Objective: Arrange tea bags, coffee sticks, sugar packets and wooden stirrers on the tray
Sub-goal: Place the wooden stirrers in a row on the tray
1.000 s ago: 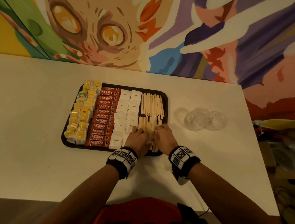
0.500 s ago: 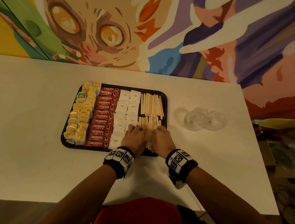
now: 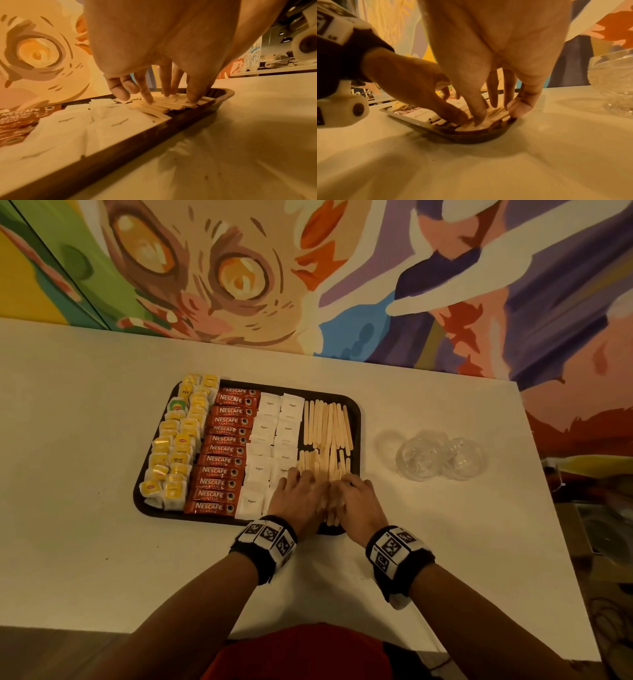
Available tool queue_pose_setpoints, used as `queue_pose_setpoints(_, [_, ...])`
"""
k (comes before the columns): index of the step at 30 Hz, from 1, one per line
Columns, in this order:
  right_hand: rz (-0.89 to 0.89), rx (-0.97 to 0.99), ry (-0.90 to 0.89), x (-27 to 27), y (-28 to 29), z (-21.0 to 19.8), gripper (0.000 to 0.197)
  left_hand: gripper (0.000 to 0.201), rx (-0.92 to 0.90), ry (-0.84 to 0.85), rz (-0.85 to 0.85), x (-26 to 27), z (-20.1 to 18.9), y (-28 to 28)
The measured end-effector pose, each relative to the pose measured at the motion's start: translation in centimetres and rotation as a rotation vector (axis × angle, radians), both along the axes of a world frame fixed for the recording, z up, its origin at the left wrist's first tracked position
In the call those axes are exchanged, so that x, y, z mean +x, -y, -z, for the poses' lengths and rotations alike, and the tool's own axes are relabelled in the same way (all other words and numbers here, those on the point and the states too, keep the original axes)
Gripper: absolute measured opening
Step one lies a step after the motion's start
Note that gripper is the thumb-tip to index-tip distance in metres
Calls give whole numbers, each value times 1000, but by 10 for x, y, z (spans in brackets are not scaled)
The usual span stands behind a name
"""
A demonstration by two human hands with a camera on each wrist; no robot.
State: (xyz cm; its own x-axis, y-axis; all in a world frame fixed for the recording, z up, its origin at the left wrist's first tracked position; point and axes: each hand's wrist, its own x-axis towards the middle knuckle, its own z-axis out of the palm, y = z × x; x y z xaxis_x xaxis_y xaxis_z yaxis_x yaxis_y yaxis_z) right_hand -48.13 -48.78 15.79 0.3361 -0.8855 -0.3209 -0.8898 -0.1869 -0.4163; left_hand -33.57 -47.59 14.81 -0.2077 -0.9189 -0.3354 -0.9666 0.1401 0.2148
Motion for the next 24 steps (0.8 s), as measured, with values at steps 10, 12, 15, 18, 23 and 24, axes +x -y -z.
queue_pose_setpoints(10, [-62, 74, 16, -4, -4, -7, 59, 55, 34, -48, -129, 10, 0, -4])
queue_pose_setpoints(12, [-67, 79, -1, -3, -5, -5, 59, 54, 52, -68, -133, 10, 2, -6])
queue_pose_setpoints(15, [-58, 96, -14, 0, -3, -5, 56, 55, 56, -82, -102, 9, 4, -6])
queue_pose_setpoints(18, [-51, 78, 4, 1, -4, -7, 57, 54, 53, -100, -97, 11, 7, -6])
queue_pose_setpoints(23, [38, 37, 96, -1, -10, -6, 51, 50, 1, -217, -126, 26, 1, -12])
queue_pose_setpoints(24, [81, 18, 117, -3, -11, -4, 49, 50, -13, -254, -158, 33, -2, -16])
